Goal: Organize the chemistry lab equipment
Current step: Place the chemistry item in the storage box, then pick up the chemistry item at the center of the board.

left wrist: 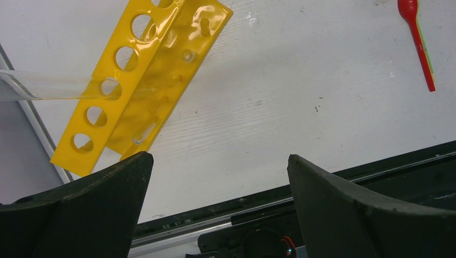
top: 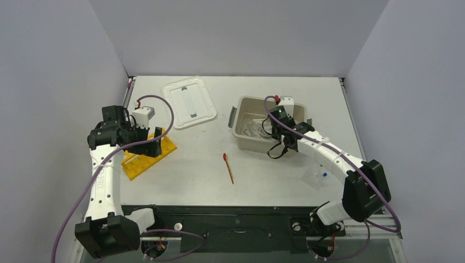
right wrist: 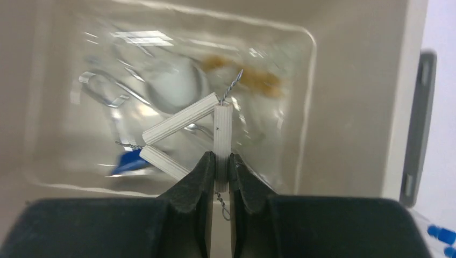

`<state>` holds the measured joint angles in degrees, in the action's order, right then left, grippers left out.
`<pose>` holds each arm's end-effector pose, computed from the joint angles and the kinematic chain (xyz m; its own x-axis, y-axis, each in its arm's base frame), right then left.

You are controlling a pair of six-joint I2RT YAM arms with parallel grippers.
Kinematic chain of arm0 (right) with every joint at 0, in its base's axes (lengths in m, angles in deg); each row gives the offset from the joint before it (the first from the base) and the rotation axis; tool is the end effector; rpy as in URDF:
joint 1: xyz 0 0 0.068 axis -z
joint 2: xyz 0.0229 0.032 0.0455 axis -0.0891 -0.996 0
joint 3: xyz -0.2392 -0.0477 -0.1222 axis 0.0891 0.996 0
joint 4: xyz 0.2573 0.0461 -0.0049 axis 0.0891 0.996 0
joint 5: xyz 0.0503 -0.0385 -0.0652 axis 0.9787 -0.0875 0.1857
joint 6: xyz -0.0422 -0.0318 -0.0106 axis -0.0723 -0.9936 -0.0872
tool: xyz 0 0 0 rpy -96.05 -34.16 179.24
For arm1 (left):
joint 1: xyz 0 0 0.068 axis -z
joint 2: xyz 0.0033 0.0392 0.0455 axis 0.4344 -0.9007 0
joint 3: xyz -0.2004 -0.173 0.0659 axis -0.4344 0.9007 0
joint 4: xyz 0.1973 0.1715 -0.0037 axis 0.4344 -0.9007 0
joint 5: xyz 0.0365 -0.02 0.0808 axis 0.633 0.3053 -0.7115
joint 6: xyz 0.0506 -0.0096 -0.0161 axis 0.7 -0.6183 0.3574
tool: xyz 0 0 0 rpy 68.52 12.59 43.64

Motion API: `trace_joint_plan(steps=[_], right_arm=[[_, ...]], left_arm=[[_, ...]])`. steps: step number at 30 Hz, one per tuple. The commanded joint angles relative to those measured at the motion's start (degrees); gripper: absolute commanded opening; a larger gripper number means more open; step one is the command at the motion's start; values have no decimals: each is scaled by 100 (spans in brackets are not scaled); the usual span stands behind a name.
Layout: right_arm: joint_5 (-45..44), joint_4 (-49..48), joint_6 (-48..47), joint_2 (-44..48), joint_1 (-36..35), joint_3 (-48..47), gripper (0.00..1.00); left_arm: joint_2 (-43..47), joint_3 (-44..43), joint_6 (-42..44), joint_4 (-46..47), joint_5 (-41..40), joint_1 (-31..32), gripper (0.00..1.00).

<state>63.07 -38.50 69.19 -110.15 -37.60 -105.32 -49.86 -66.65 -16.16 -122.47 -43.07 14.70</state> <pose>0.2699 0.1562 0.2727 -0.6644 0.0269 -0.7469 -0.0082 0.9990 0.0433 0.1986 0.0286 0.3261 -0.8242 0.1729 -0.5393 0.2462 0.9669 -0.0663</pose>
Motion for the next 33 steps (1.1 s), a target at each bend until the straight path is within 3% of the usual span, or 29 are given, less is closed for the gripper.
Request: trace_joint_plan(steps=[1,5,7,8,10,12,19,24,27,33], right_arm=[[-497,-154,398,381,378,502,0],[-616,-212,516,248,557,658,0],[-573,-206,547,263,546,604,14],[-556,-204,550,327,506,550,29],[-572,-192,512,486,390,435,44],[-643,-121,426,631,215,241,49],[-725,272,217,922,-947,-559,54],[-232,-276,184,770,-2402,-267,54],[-4,-652,78,157,-3009,4,54],[452,-1624,-71,-794,-3168,469,55]], left_arm=[[14,-22,-10,217,223,-30,97],[20,-19,-15,198,230,-34,97],[51,-11,-4,190,210,-34,97],[55,-3,2,184,199,-36,97],[67,2,18,168,189,-32,97],[68,-29,31,143,188,-31,97],[56,-66,0,108,264,-34,97],[62,-34,-19,116,281,-30,97],[66,-45,-22,106,265,-30,97],[113,-113,13,29,220,-29,96]])
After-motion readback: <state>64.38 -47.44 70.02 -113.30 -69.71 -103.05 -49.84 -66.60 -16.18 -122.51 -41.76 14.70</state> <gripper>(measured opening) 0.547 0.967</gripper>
